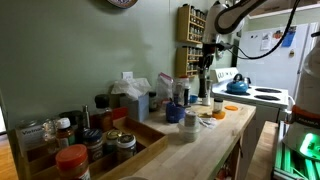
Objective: Move the bottle of black pepper to the right
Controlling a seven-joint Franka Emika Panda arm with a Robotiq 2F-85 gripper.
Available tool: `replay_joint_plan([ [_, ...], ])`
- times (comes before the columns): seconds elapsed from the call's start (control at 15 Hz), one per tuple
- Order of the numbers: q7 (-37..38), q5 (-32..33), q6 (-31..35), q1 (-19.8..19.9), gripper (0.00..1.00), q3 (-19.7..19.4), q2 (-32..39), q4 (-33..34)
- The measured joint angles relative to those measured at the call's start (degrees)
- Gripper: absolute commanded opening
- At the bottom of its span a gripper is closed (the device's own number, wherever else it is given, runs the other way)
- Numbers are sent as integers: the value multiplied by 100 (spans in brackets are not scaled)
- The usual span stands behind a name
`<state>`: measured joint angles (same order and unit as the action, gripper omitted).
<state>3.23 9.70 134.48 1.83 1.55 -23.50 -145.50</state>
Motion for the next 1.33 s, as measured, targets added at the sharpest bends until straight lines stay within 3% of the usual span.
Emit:
replay_joint_plan([
  [0.8,714,177,1386,397,45,-42,1385,-88],
  [1.27,1121,241,1471,580,45,-292,1682,277],
  [1.33,1139,241,1471,581,92,-306,1703,303],
])
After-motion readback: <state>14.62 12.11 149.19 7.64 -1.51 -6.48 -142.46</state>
